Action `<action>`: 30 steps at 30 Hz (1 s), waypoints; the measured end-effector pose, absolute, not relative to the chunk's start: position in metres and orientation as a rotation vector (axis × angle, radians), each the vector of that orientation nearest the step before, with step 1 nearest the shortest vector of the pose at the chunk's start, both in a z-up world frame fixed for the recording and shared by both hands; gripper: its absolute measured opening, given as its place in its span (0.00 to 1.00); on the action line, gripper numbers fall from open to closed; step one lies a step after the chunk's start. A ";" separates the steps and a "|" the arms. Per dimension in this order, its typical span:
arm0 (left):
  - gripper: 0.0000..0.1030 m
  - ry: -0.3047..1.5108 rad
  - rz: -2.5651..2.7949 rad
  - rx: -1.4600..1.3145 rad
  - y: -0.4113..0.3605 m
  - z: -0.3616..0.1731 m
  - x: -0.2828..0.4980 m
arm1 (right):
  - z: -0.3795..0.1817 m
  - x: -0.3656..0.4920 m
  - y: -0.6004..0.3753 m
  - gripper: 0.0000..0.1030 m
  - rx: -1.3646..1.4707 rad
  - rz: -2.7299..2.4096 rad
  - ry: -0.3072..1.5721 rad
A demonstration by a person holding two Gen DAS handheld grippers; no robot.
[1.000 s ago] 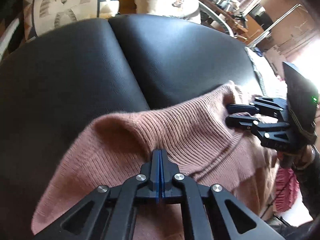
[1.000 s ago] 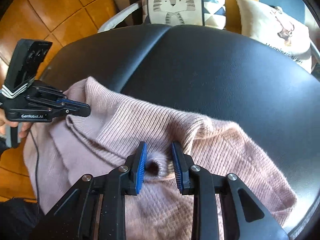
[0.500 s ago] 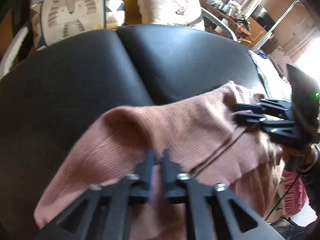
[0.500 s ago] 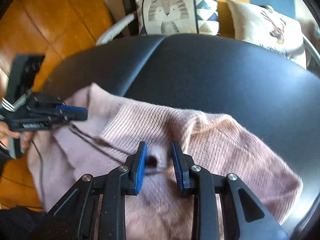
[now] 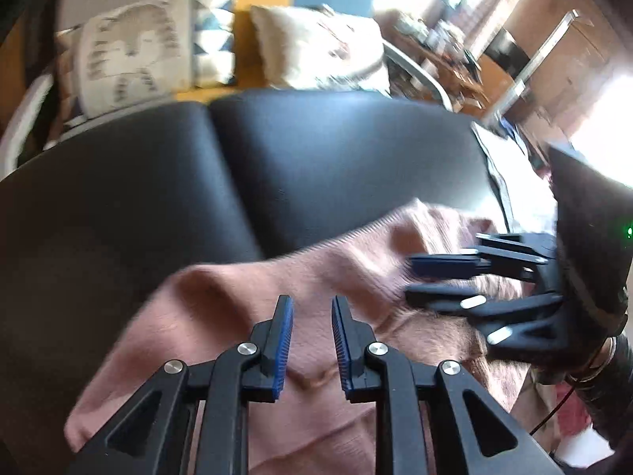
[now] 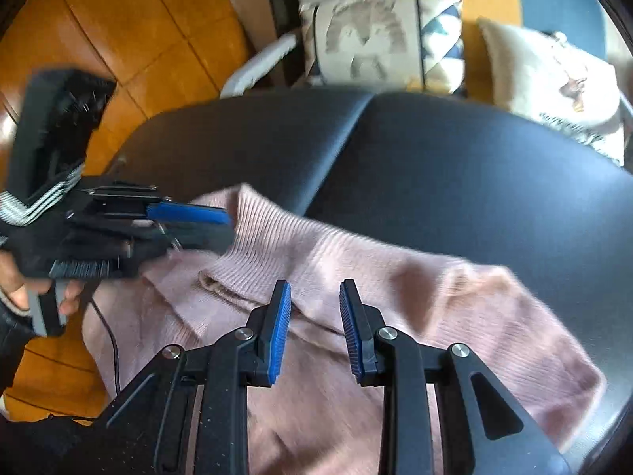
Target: Fold clothes
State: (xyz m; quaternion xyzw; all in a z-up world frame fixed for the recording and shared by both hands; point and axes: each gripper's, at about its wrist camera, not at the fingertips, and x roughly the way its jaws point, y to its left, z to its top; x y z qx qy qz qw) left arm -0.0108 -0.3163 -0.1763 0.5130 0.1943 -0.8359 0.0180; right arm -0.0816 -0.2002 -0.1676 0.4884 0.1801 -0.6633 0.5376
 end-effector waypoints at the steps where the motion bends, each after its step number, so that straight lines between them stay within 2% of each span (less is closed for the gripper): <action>1: 0.19 0.604 -2.589 1.618 -0.315 -0.181 -0.013 | -0.177 -0.080 -0.203 0.28 1.191 -1.566 0.464; 2: 0.19 0.605 -2.582 1.643 -0.314 -0.186 -0.016 | -0.184 -0.080 -0.206 0.28 1.209 -1.562 0.484; 6: 0.19 0.608 -2.551 1.743 -0.309 -0.206 -0.027 | -0.181 -0.088 -0.188 0.28 1.197 -1.560 0.373; 12: 0.19 0.689 -2.602 1.546 -0.334 -0.175 0.010 | -0.141 -0.088 -0.099 0.28 1.040 -1.767 0.288; 13: 0.19 0.693 -2.615 1.506 -0.338 -0.168 0.017 | -0.134 -0.085 -0.075 0.32 1.001 -1.847 0.302; 14: 0.19 0.701 -2.624 1.454 -0.344 -0.161 0.031 | -0.130 -0.084 -0.060 0.41 0.978 -1.900 0.320; 16: 0.19 0.696 -2.608 1.388 -0.356 -0.156 0.048 | -0.123 -0.073 -0.026 0.52 0.914 -2.018 0.416; 25: 0.19 0.637 -2.440 1.289 -0.402 -0.150 0.153 | -0.165 -0.003 0.004 0.54 0.622 -2.009 1.146; 30: 0.19 0.597 -2.436 1.362 -0.394 -0.161 0.169 | -0.173 0.027 -0.009 0.54 0.502 -1.889 1.226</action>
